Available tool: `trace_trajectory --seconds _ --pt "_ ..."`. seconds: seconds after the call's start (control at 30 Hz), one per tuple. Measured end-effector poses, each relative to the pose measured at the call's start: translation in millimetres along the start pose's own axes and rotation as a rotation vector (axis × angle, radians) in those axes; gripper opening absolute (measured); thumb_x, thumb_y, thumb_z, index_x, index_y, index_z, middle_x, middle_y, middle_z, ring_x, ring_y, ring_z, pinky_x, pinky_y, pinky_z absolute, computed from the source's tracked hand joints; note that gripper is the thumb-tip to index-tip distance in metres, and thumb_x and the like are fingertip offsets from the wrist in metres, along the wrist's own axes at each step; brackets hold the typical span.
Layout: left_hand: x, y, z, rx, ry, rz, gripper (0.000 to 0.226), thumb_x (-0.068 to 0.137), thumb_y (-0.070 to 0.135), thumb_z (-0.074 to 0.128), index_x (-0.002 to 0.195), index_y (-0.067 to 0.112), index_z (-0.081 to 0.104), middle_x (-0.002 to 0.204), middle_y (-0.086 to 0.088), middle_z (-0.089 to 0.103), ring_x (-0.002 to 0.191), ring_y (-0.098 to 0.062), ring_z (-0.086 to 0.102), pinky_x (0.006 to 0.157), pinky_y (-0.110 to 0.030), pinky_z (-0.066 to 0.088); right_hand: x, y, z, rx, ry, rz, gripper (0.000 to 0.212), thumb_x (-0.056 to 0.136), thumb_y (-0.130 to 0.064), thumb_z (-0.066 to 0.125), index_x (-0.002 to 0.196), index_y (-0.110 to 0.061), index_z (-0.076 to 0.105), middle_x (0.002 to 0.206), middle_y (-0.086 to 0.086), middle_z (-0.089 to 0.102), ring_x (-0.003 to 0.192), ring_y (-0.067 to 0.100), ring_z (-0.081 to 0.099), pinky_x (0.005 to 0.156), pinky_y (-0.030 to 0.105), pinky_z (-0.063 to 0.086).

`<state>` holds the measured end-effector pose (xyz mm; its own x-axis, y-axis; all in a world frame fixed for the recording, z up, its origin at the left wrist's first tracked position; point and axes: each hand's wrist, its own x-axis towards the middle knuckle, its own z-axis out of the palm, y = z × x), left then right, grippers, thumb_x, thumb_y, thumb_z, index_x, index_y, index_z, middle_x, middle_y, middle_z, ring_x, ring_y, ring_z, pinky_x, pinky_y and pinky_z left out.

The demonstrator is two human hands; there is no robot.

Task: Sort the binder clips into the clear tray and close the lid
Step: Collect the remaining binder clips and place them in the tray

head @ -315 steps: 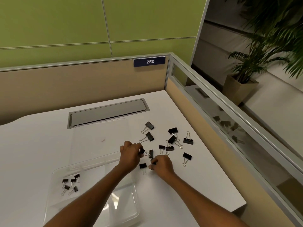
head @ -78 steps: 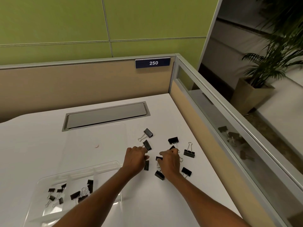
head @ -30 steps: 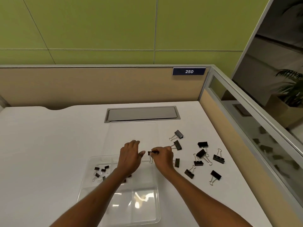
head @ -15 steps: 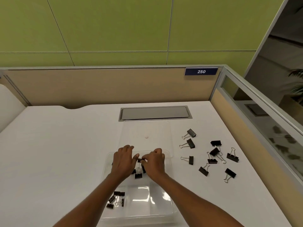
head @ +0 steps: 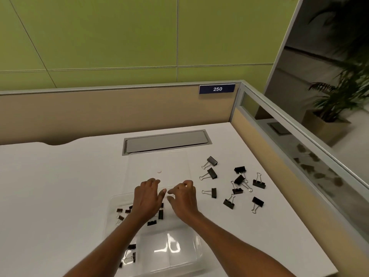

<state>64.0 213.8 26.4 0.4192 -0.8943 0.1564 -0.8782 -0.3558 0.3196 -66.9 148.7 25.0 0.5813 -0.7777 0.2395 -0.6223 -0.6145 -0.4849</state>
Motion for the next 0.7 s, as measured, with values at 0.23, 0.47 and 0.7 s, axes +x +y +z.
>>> trace_trajectory --seconds 0.23,0.47,0.7 --pt "22 47 21 0.003 -0.045 0.117 0.054 0.090 0.050 0.036 0.124 0.012 0.053 0.126 -0.010 0.058 0.110 -0.032 0.054 0.088 -0.045 0.042 -10 53 -34 0.027 0.016 0.156 0.023 0.083 -0.024 0.071 0.104 -0.016 0.072 0.103 0.002 0.069 0.111 0.020 0.047 0.091 0.032 0.047" --pt "38 93 41 0.010 -0.050 0.222 0.044 0.087 0.039 0.059 0.120 0.010 0.057 0.121 -0.010 0.061 0.109 -0.033 0.055 0.087 -0.046 0.043 -20 105 -66 0.067 0.023 0.394 0.015 0.088 -0.020 0.062 0.096 -0.016 0.073 0.067 -0.013 0.039 0.106 0.018 0.052 0.081 0.031 0.050" --pt "54 128 67 0.091 -0.119 0.313 0.043 0.077 0.038 0.072 0.110 0.011 0.063 0.103 -0.007 0.070 0.104 -0.033 0.058 0.081 -0.046 0.044 -35 151 -81 0.030 0.036 0.595 0.013 0.088 -0.022 0.062 0.091 -0.019 0.074 0.106 0.005 0.056 0.095 0.020 0.062 0.076 0.029 0.051"
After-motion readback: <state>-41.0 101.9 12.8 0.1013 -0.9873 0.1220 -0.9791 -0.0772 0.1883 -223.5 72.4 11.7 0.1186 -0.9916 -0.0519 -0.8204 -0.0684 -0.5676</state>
